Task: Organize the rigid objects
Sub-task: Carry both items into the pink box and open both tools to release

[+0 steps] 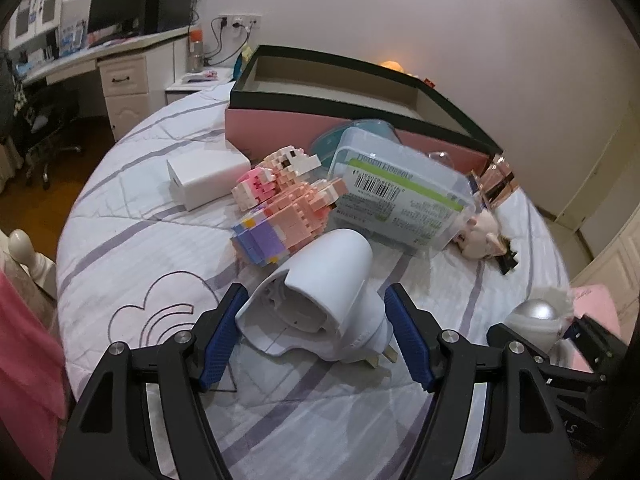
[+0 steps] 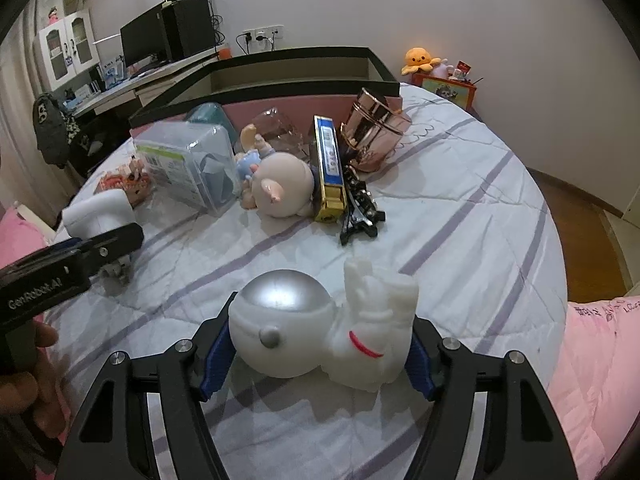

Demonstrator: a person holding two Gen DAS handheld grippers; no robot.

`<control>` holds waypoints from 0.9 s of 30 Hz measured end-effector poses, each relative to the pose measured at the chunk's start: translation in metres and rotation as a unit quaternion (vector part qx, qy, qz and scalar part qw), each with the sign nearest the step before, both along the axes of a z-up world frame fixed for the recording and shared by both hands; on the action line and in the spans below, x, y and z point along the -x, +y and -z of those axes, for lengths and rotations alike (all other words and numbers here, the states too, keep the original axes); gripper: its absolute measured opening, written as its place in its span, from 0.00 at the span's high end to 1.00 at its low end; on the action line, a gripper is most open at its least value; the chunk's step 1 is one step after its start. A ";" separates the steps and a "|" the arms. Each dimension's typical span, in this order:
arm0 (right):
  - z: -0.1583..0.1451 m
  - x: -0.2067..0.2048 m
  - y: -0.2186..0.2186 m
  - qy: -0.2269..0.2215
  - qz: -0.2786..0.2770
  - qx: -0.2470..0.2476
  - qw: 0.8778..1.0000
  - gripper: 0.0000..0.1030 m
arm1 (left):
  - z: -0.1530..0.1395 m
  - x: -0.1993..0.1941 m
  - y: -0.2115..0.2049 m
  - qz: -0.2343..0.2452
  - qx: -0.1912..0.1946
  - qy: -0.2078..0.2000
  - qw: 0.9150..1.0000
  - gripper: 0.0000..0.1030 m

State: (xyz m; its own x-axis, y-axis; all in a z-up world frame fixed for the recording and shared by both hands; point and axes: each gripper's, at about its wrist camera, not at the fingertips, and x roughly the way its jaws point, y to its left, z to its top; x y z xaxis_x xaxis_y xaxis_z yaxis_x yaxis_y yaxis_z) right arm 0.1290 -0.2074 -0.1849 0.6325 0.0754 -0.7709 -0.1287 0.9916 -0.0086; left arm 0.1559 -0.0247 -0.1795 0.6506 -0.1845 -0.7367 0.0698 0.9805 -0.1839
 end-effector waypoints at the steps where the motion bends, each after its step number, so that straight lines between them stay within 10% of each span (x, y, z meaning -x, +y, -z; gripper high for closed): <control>1: 0.001 0.001 0.003 -0.003 0.002 0.009 1.000 0.30 | 0.002 -0.001 -0.003 0.004 -0.015 0.003 1.000 0.25; 27: -0.055 -0.009 0.002 -0.026 -0.031 -0.068 0.997 0.31 | -0.056 0.022 0.022 0.010 -0.005 -0.063 0.998 0.30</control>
